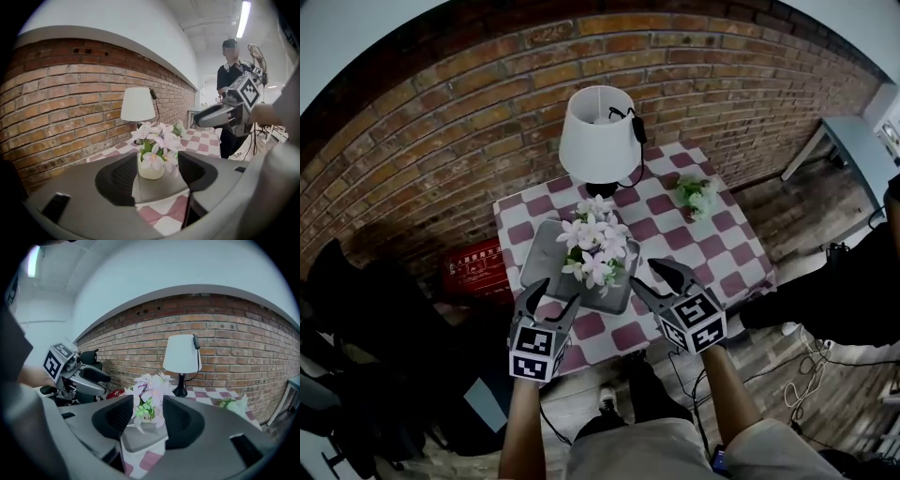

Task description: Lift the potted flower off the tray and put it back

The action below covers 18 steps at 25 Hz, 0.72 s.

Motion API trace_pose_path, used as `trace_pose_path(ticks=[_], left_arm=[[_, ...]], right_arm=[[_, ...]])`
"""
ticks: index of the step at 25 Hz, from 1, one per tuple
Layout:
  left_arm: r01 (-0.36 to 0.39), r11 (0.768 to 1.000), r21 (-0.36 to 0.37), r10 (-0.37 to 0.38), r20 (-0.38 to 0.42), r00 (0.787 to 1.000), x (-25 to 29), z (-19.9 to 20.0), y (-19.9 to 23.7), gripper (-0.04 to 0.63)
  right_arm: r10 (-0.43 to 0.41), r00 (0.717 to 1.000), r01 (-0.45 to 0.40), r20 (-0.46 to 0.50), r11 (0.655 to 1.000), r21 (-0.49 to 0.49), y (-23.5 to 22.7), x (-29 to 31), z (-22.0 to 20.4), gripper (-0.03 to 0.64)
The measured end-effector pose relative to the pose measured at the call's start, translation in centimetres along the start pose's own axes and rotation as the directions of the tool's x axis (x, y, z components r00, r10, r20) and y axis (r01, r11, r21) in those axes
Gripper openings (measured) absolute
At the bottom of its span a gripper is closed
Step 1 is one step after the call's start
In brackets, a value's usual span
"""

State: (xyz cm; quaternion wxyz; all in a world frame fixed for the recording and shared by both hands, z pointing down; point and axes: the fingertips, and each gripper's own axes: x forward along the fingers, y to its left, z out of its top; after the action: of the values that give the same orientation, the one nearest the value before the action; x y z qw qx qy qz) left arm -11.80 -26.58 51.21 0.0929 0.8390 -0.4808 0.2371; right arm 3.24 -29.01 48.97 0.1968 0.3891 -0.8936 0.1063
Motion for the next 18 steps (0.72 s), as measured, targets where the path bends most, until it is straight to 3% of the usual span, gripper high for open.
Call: trace_pose_path(ticks=[9,18], left_arm=[[0.049,0.998,-0.034,-0.052,-0.088,0.995,6.3,-2.9,1.3,0.331],[0.105,0.991,-0.084,-0.118,-0.165,0.979,11.6,-6.9,1.7,0.368]], right_arm=[[0.105,0.989,-0.110,-0.105,0.993,-0.043,-3.5,6.8,-4.5,0.235],[0.247,0.952,-0.269,-0.182,0.957,-0.105,-3.7,12.2,-9.0,0.249]])
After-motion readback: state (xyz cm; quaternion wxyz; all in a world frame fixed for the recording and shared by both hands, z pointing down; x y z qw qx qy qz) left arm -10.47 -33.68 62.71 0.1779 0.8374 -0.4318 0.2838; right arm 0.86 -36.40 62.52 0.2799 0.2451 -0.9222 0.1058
